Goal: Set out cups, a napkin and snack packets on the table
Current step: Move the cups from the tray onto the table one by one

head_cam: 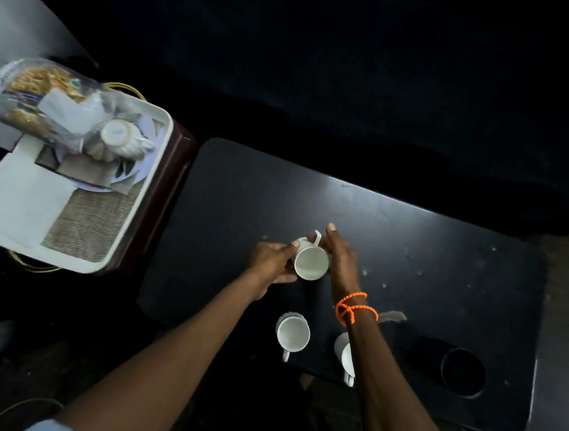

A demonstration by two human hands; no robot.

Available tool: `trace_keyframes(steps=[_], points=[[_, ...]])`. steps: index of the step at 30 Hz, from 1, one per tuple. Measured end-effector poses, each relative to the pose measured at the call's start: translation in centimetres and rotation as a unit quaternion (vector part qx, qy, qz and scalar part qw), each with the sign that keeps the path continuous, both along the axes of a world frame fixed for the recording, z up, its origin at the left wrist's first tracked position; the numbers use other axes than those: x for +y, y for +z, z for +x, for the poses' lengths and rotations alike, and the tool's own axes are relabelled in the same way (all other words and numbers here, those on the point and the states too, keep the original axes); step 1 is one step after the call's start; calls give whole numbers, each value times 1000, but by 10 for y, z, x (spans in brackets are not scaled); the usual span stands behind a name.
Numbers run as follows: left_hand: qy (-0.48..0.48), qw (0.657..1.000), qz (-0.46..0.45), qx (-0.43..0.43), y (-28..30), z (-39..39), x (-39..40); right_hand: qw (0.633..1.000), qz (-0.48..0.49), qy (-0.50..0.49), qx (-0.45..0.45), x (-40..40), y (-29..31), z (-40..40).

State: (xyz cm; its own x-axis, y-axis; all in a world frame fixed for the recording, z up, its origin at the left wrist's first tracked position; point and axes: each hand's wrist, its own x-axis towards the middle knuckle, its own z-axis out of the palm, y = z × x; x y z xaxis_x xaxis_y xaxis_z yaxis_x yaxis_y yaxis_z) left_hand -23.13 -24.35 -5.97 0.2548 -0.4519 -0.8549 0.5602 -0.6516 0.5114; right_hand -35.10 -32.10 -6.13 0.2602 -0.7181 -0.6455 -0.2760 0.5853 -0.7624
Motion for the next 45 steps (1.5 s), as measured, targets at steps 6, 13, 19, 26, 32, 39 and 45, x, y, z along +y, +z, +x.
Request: trace_keyframes(steps=[6,13,19,26,32,39,45], points=[[-36,998,52,-30,-20,-24,1,999,5,3,54,9,-15,-21],[-44,994,77,-60,-33,-23,1,995,-15,35,96,8,-24,-15],[-53,992,86,-81,-33,-19,-6,992,-11,50,112,4,-26,-14],[-46,992,94,-65,-38,-12,-5,990,3,65,126,5,-22,-8],[-71,992,90,-58,-43,2,0,989,-16,0,146,8,-25,-12],[-21,984,73,-160,-44,69,13,948,-236,-1,211,-4,-16,29],[22,955,32,-294,-31,160,27,883,-389,185,186,3,3,143]])
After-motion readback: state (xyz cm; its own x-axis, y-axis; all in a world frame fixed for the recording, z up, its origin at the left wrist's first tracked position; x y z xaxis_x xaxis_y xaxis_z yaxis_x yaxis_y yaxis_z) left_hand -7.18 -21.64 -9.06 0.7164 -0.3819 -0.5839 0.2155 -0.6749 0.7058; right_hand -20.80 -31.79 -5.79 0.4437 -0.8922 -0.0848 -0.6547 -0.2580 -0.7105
